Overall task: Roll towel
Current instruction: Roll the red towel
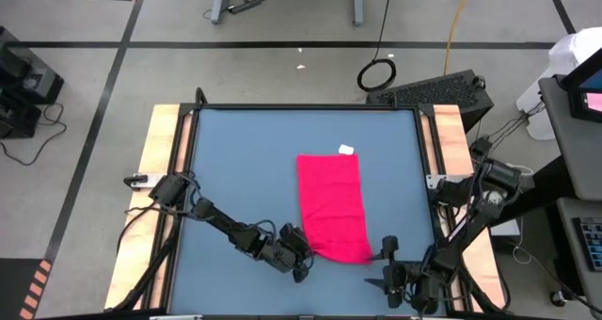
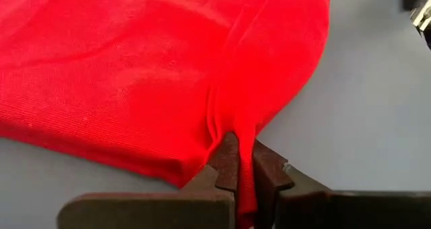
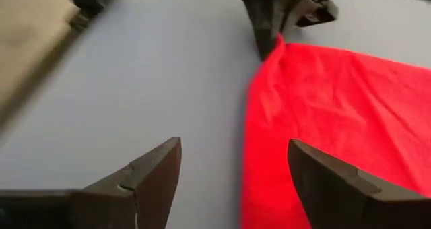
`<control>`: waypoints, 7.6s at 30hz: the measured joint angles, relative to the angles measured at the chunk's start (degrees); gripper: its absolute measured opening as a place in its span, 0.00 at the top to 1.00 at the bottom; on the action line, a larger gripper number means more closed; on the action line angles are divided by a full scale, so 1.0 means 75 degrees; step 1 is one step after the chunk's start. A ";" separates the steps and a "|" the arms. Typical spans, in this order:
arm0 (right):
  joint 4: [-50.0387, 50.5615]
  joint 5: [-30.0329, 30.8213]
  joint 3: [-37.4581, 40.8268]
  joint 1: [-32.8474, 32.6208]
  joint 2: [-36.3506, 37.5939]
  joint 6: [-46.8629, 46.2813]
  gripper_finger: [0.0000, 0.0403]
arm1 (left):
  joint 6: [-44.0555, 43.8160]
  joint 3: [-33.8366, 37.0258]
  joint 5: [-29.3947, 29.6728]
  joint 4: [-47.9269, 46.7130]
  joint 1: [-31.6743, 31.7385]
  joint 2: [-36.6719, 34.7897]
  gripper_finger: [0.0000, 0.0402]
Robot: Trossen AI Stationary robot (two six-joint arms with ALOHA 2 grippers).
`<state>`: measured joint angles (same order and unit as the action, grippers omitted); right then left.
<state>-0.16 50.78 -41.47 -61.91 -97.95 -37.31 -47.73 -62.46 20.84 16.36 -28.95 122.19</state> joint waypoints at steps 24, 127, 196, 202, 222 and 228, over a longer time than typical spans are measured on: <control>0.0229 -0.0628 -0.0035 0.0830 -0.1267 -0.2732 0.68 | 0.0206 0.0003 -0.0583 0.0023 -0.0009 0.0000 0.96; -0.0046 -0.4339 -0.0012 0.2120 -0.0250 -0.1173 0.98 | -0.0388 -0.0017 -0.0921 0.0458 -0.0114 -0.0251 0.96; 0.1581 -0.5213 -0.0135 0.2786 0.1726 -0.0400 0.60 | 0.0452 -0.0661 0.1068 0.1710 -0.0547 0.0796 0.98; 0.1527 -0.3728 -0.0149 0.1605 0.1732 0.0073 0.44 | -0.0219 -0.0653 0.0762 0.1638 -0.0388 0.0708 0.98; 0.0137 -0.0535 -0.0146 0.0874 -0.0551 0.0236 0.42 | -0.1258 -0.0653 0.0514 0.1290 -0.0367 0.0662 0.98; 0.0191 -0.0157 -0.0402 0.0789 -0.0554 0.0699 0.42 | -0.1361 -0.0653 0.0462 0.1113 -0.0369 0.0659 0.98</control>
<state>1.27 49.60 -44.49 -55.99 -102.11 -32.07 -57.93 -67.35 24.31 24.71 -31.72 127.14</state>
